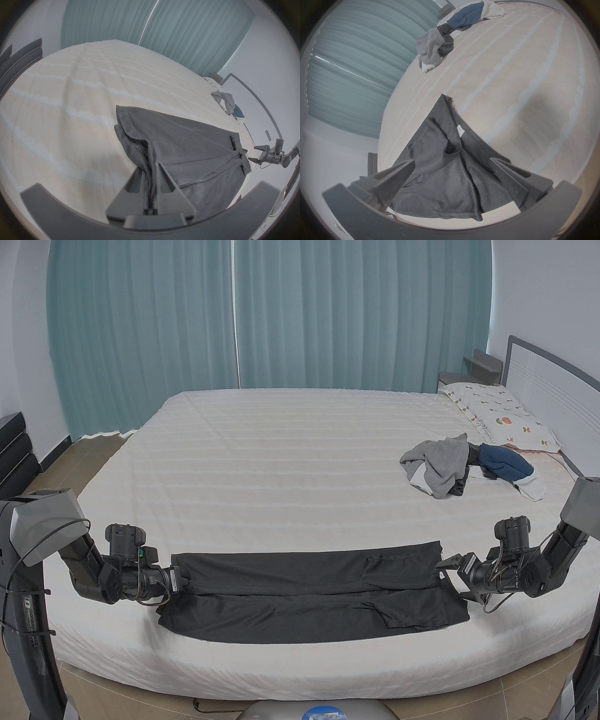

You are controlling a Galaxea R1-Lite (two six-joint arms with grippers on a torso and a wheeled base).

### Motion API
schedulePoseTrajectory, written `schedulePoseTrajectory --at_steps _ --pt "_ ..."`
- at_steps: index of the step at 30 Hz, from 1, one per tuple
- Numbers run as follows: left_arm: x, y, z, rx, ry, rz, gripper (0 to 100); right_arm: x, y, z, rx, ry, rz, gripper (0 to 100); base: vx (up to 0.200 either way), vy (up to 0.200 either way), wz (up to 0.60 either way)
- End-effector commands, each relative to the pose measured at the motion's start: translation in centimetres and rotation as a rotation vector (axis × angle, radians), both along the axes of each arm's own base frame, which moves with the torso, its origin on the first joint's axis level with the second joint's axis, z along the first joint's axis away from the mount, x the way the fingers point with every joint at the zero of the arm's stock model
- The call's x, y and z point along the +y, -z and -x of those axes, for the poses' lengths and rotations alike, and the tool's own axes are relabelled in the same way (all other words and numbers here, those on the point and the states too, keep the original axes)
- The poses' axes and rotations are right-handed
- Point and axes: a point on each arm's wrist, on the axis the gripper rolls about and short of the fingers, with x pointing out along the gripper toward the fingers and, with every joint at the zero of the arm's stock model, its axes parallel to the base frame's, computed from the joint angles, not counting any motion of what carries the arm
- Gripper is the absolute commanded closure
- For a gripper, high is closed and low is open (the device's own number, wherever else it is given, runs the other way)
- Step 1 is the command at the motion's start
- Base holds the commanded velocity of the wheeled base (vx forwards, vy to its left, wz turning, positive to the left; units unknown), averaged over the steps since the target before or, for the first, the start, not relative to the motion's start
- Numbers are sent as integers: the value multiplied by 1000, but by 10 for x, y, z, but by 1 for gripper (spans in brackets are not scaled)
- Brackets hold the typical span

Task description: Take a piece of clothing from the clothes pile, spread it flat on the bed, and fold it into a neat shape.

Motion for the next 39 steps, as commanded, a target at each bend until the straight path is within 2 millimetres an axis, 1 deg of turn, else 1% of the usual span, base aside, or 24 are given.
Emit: schedulePoseTrajectory --at_steps 1,7,13,18,21,26,28,29,33,39 --pt "0 -3 0 -6 -2 1 100 0 0 0 -1 -2 -1 0 0 0 0" --pt "0 -3 0 -4 -4 3 100 0 0 0 -1 -2 -1 0 0 0 0" --pt "0 -4 -1 -10 -7 5 100 0 0 0 -1 -2 -1 0 -200 0 0" --pt "-2 -11 -4 -26 -20 25 100 0 -1 0 -2 -2 -1 0 0 0 0" --pt "-5 -20 -3 -36 -50 36 100 0 -1 0 -2 -1 -1 0 0 0 0" --pt "-12 -21 -5 -34 -57 53 100 0 -1 0 -2 -1 -1 0 0 0 0" --pt "-12 -22 -5 -35 -57 53 100 0 -1 0 -2 -1 -1 0 0 0 0" --pt "-18 -24 -7 -36 -55 67 100 0 -1 0 -2 -1 -1 0 0 -200 0" --pt "-25 -30 -8 -49 -64 61 100 -1 -1 0 -4 1 -1 0 0 -200 0" --pt "-32 -34 -9 -67 -85 33 100 0 -1 0 -4 -1 -1 0 0 -200 0"
